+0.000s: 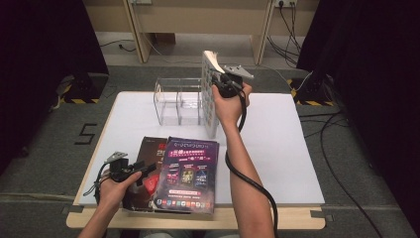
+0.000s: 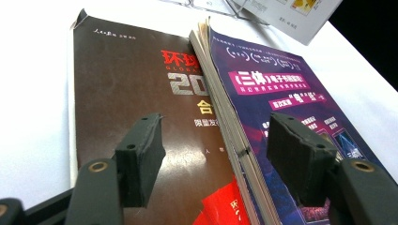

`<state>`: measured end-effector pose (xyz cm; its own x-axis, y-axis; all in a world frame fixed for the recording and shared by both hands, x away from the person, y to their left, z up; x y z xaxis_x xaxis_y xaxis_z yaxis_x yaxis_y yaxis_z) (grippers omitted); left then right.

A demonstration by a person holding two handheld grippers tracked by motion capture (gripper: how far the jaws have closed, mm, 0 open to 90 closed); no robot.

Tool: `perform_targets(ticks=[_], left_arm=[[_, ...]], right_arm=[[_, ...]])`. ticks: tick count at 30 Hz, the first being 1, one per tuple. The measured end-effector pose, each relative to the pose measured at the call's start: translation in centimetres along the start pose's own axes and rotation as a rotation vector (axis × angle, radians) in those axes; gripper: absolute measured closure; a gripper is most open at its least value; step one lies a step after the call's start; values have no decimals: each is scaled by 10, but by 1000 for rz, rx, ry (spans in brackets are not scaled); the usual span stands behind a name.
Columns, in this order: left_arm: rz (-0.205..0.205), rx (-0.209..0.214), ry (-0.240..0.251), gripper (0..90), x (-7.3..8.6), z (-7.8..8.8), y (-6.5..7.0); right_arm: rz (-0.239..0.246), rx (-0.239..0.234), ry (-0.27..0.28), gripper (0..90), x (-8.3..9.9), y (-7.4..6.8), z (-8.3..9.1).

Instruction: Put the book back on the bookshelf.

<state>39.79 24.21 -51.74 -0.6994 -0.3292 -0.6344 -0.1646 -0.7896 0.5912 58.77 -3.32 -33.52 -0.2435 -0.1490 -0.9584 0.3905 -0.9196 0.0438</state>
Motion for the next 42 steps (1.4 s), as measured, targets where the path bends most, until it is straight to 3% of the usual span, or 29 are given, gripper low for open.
perform_targets(ticks=[5,12,25,32,36,42], left_arm=[[3,1,1,359,-1,0,-1],[7,0,4,359,-1,1,-2],[13,-4,2,358,-1,0,-4],[10,-2,6,358,-1,0,-3],[9,1,5,357,-1,1,-3],[7,0,7,357,-1,2,-2]], right_arm=[[1,19,37,738,-7,0,-5],[7,43,48,738,-14,1,-9],[-30,83,93,738,-26,15,-15],[-8,76,81,735,-17,11,-16],[57,76,63,730,-7,1,-13],[42,47,42,717,7,-7,-9]])
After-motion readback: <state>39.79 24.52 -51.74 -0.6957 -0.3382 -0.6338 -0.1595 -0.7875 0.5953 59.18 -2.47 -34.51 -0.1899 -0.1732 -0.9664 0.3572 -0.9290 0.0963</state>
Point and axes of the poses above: each handheld gripper's, and its own axes: z roughly backward along the jaws, x roughly out of its underside, y roughly to its right, the point moved 6 cm from there along -z, roughly forward along the jaws, and after that the axes turned 13 degrees about z, right-handed, at the moved point
